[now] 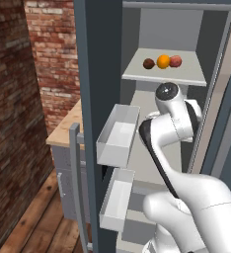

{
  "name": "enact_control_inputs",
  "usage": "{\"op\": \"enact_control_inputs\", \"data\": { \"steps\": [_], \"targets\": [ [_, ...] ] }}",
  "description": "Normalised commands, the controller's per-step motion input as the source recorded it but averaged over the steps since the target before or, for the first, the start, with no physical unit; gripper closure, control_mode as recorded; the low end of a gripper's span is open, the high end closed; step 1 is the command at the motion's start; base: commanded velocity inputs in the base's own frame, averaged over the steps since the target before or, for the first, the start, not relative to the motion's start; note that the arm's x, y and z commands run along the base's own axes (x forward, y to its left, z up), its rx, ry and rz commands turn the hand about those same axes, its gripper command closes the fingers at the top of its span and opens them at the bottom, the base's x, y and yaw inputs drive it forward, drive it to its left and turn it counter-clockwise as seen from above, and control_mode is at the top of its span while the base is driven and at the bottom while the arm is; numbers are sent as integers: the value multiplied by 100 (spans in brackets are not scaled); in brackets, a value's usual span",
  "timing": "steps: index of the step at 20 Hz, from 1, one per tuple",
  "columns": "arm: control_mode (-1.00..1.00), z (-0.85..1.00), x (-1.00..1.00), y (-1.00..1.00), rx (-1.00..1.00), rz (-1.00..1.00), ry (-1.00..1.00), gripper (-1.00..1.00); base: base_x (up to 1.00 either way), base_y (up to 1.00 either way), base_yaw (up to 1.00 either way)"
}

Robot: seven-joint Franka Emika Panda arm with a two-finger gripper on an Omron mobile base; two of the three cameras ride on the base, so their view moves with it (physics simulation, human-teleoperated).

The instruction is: Take the orange and cucumber from the second highest rack and move them to the highest rack where the pear and peach are located, to maximize freezer space. Close the freezer door after rearranging.

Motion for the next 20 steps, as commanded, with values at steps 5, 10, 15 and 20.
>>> {"op": "enact_control_inputs", "data": {
  "steps": [5, 10, 15, 20],
  "targets": [
    [-100, -48, 24, -20, 0, 0, 0, -100, 0, 0, 0],
    [-100, -38, 42, -25, 0, 0, 0, -100, 0, 0, 0],
    [-100, -19, 52, -27, 0, 0, 2, -100, 0, 0, 0],
    [-100, -15, 51, -23, 0, 0, 7, -100, 0, 0, 0]
  ]
}}
